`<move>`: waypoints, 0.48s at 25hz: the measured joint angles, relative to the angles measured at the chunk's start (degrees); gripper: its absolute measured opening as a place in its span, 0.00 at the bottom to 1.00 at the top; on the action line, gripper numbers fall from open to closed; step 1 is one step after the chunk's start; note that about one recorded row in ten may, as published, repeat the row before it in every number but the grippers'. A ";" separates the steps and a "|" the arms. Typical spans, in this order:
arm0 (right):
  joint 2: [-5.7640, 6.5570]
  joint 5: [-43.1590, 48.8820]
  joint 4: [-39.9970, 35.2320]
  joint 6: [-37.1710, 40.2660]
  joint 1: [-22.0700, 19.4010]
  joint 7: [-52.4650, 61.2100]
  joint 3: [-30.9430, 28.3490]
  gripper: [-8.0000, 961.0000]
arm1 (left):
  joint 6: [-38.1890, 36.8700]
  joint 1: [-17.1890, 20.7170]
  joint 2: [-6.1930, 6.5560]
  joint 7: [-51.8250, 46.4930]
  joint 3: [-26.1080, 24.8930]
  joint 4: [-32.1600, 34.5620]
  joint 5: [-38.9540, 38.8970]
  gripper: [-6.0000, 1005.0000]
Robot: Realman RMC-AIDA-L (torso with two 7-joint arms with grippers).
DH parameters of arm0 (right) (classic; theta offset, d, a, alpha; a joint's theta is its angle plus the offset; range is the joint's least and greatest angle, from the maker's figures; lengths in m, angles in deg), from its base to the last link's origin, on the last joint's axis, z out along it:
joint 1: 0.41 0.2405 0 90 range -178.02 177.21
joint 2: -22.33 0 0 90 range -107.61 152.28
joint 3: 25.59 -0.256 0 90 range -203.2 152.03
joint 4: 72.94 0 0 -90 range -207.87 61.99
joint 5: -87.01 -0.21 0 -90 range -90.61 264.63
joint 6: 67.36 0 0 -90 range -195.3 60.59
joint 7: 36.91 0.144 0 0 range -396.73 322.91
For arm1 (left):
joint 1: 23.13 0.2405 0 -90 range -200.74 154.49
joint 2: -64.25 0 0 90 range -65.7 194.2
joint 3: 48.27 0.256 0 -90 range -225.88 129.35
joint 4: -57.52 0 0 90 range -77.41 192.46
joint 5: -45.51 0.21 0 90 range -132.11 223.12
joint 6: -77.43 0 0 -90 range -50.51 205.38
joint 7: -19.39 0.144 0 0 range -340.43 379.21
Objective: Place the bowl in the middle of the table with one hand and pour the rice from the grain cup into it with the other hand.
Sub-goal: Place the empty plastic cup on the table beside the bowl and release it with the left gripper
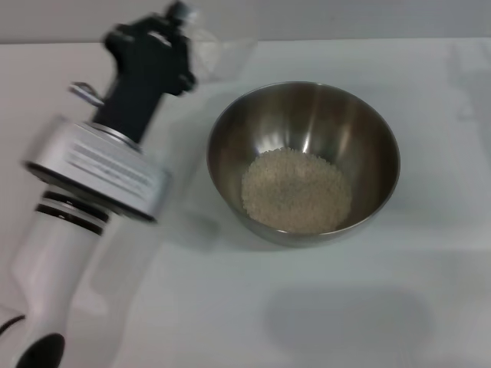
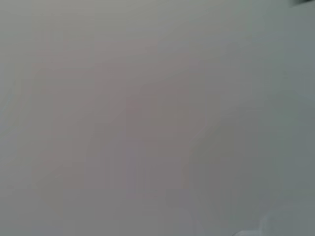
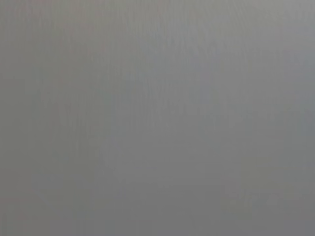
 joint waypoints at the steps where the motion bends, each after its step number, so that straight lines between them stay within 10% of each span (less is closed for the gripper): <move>1: 0.00 0.00 0.00 -0.01 0.03 0.00 0.00 0.54 | 0.00 0.00 0.00 0.00 0.00 0.00 0.00 0.12; 5: -0.03 0.06 0.01 -0.02 0.26 0.00 0.00 0.54 | 2.97 0.08 0.02 -25.82 -5.99 6.55 -6.42 0.12; 12: -0.04 0.11 0.07 0.25 0.35 0.00 0.00 0.54 | 10.35 -0.45 0.13 -36.54 -10.15 10.68 -7.62 0.13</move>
